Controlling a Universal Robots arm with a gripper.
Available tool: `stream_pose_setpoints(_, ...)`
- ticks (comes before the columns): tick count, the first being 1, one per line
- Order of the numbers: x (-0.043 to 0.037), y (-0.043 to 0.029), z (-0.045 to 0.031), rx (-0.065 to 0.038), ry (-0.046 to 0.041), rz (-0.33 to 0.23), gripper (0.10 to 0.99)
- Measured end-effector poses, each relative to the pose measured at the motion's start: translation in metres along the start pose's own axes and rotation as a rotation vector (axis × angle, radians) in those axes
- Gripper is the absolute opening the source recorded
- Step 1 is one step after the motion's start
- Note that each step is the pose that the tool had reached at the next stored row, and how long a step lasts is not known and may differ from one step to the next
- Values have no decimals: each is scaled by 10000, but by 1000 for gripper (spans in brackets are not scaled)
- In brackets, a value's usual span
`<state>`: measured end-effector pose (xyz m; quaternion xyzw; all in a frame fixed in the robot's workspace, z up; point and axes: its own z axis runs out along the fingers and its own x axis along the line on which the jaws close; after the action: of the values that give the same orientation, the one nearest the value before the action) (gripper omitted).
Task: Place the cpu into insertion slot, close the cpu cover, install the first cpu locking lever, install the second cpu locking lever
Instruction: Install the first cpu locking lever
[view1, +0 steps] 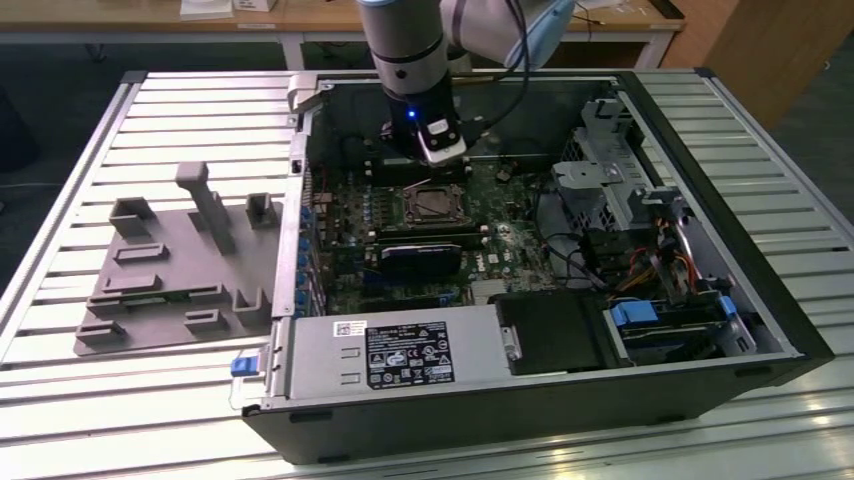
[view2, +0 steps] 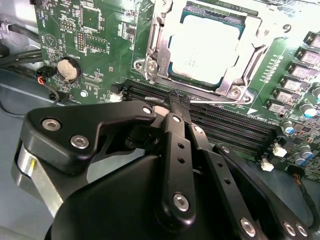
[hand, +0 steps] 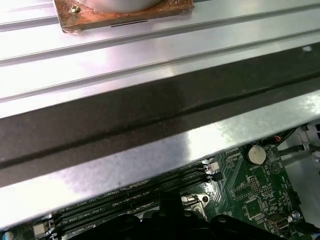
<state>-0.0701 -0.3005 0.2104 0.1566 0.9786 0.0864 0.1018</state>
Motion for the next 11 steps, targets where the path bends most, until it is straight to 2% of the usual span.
stream_pose_setpoints(11,12,33,12,105,-34,-24,102)
